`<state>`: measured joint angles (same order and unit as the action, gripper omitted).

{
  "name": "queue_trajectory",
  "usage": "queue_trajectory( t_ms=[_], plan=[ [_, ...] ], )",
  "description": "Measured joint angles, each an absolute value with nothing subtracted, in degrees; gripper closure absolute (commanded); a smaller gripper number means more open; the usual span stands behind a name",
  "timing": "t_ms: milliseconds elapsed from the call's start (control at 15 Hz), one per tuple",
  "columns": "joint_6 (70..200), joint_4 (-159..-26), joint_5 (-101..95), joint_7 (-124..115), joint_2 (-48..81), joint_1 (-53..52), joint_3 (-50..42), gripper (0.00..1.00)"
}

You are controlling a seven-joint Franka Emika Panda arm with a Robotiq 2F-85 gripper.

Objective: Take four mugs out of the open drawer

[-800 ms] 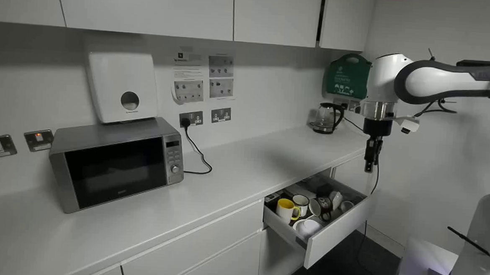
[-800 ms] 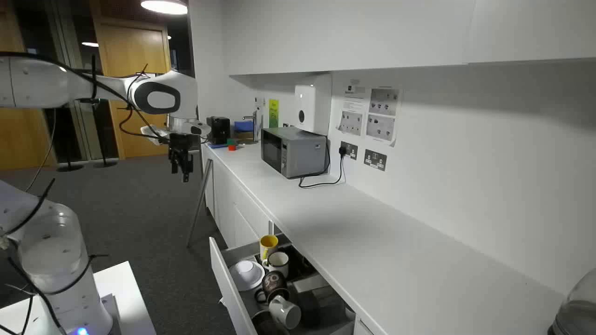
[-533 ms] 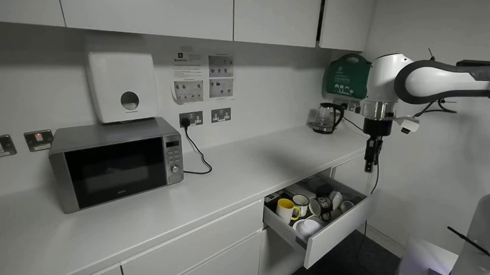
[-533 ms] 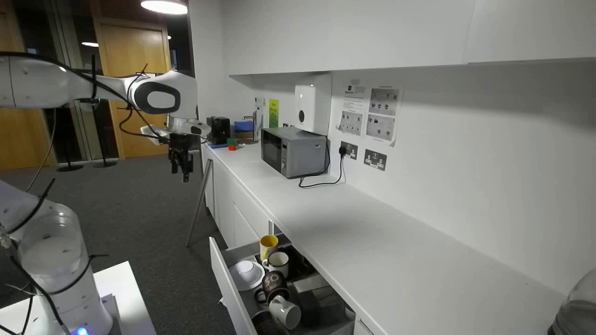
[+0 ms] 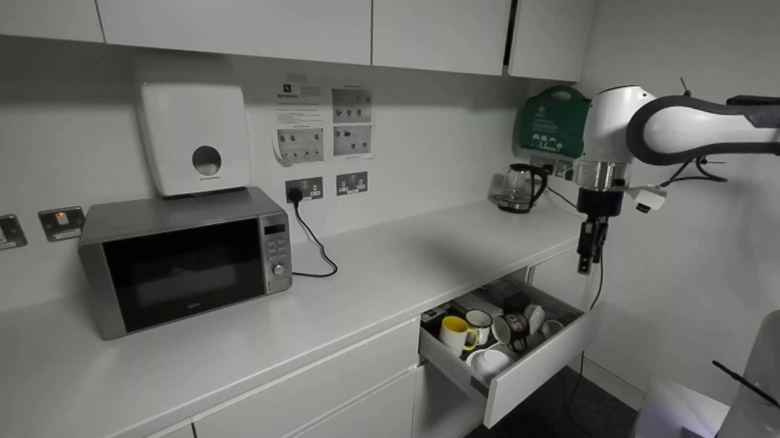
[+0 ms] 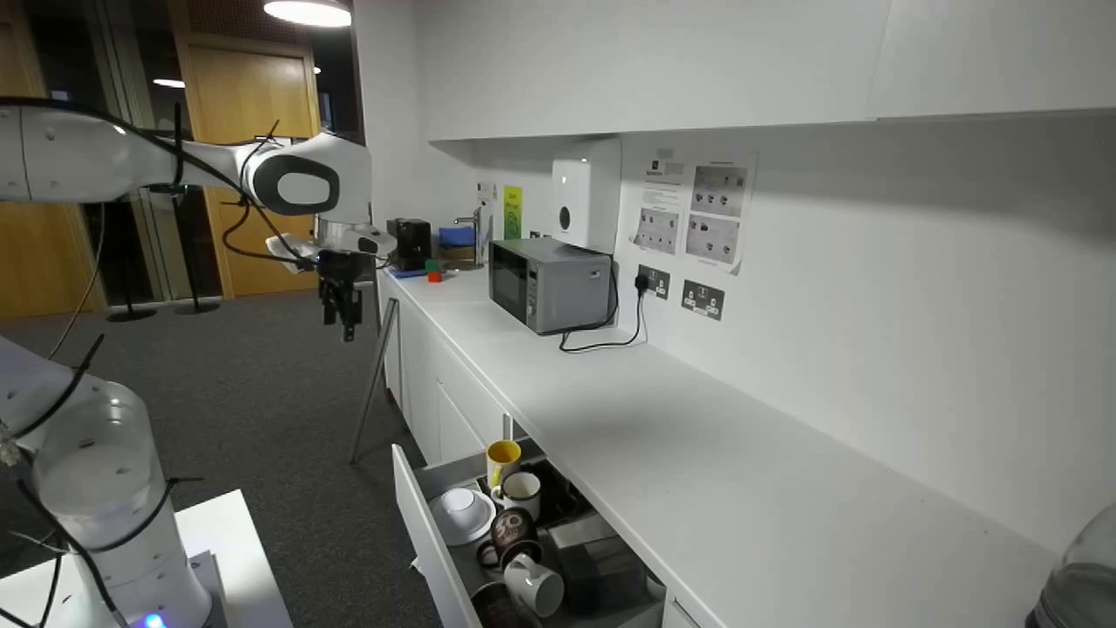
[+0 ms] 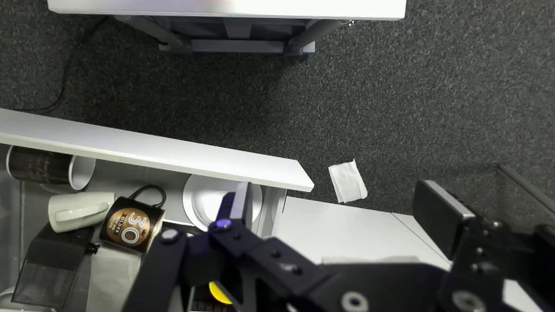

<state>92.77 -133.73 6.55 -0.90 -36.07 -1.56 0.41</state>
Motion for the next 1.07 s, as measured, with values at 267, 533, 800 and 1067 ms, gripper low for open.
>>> queue_trajectory(
  t_ms=[267,533,800,1067],
  plan=[
    [98.4,-133.6,11.7,-7.3,-33.6,0.2,0.0,0.0],
    [108.2,-133.6,16.2,-12.0,-29.7,1.6,-0.1,0.0],
    [117.3,-133.6,16.8,-16.9,-25.1,1.7,0.4,0.0],
    [124.2,-133.6,15.6,-23.3,-20.0,1.7,1.8,0.0]
  ],
)
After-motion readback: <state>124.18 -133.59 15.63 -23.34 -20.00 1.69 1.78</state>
